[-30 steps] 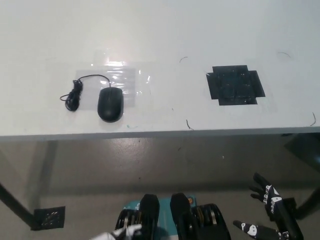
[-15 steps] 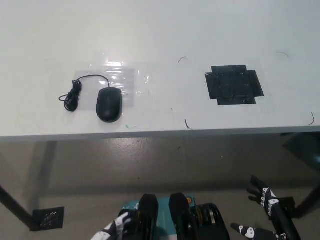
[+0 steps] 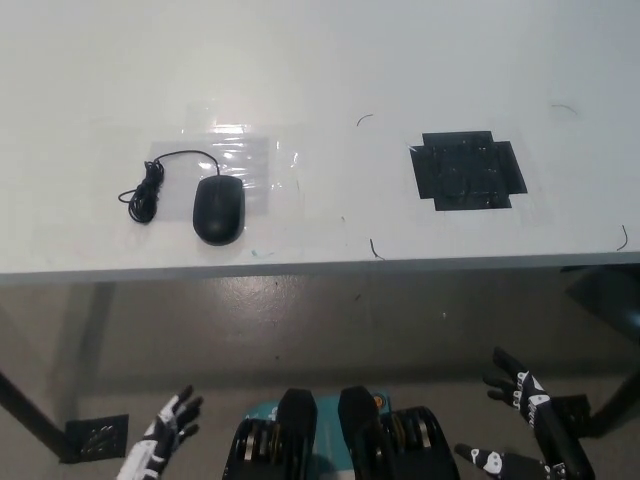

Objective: The robot uses left hand to click on the left button of the black mouse, which is placed on the left area of the table

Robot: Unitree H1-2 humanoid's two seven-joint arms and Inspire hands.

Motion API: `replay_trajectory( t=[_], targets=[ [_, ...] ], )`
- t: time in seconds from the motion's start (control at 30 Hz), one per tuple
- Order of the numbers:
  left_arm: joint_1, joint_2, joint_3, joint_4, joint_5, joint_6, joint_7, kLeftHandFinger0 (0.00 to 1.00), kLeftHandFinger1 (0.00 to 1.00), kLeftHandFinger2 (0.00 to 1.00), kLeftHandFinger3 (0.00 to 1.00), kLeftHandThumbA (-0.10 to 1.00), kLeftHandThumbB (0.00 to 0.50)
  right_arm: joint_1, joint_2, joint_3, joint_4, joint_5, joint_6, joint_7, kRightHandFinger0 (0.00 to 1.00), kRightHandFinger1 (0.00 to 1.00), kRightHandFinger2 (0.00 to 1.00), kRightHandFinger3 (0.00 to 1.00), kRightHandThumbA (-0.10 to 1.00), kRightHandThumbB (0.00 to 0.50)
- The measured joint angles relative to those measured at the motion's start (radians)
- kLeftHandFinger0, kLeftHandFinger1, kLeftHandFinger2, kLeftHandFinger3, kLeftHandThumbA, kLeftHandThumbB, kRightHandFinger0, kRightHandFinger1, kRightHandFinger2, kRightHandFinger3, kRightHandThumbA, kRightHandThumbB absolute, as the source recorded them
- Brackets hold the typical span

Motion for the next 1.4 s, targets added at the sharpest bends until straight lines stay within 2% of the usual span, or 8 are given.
replay_trajectory(
  t=[0.27,0.4,0.6,1.0,1.2,1.27,1.3,1.4],
  targets=[
    [-0.004,-0.004,-0.003,0.02,0.009,-0.057,0.076,1.0,1.0,1.0,1.0,1.0,0.232,-0.001,0.0,0.006,0.0,-0.005,0.0,0.0,0.81,0.84,1.0,1.0,1.0,0.177],
    [-0.005,-0.002,-0.013,0.028,0.018,-0.075,0.103,1.0,1.0,1.0,1.0,1.0,0.218,-0.001,-0.001,0.008,0.0,-0.006,0.0,0.0,0.81,0.84,1.0,1.0,1.0,0.191],
    [-0.005,0.003,-0.041,0.03,0.028,-0.084,0.129,1.0,1.0,1.0,1.0,1.0,0.247,-0.002,-0.003,0.009,-0.001,-0.011,0.0,0.0,0.79,0.82,1.0,1.0,1.0,0.178],
    [0.001,0.024,-0.078,0.03,0.032,-0.083,0.151,1.0,1.0,1.0,1.0,1.0,0.232,-0.001,-0.007,0.01,-0.004,-0.024,-0.001,0.001,0.77,0.82,1.0,1.0,1.0,0.182],
    [0.02,0.026,-0.097,0.028,0.03,-0.065,0.151,1.0,1.0,1.0,1.0,1.0,0.244,0.012,-0.008,0.01,-0.014,-0.024,-0.001,0.002,0.84,0.87,1.0,1.0,1.0,0.167],
    [0.02,0.027,-0.097,0.028,0.03,-0.061,0.152,1.0,1.0,1.0,1.0,1.0,0.251,0.012,-0.007,0.01,-0.014,-0.023,-0.001,0.002,0.95,0.99,1.0,1.0,1.0,0.177],
    [0.02,0.028,-0.098,0.028,0.03,-0.058,0.154,1.0,1.0,1.0,1.0,1.0,0.251,0.013,-0.007,0.009,-0.014,-0.023,-0.001,0.002,0.99,1.0,1.0,1.0,1.0,0.176],
    [0.02,0.028,-0.101,0.028,0.03,-0.048,0.16,1.0,1.0,1.0,1.0,1.0,0.236,0.013,-0.006,0.008,-0.014,-0.022,-0.003,0.001,1.0,1.0,1.0,1.0,1.0,0.166]
  ],
)
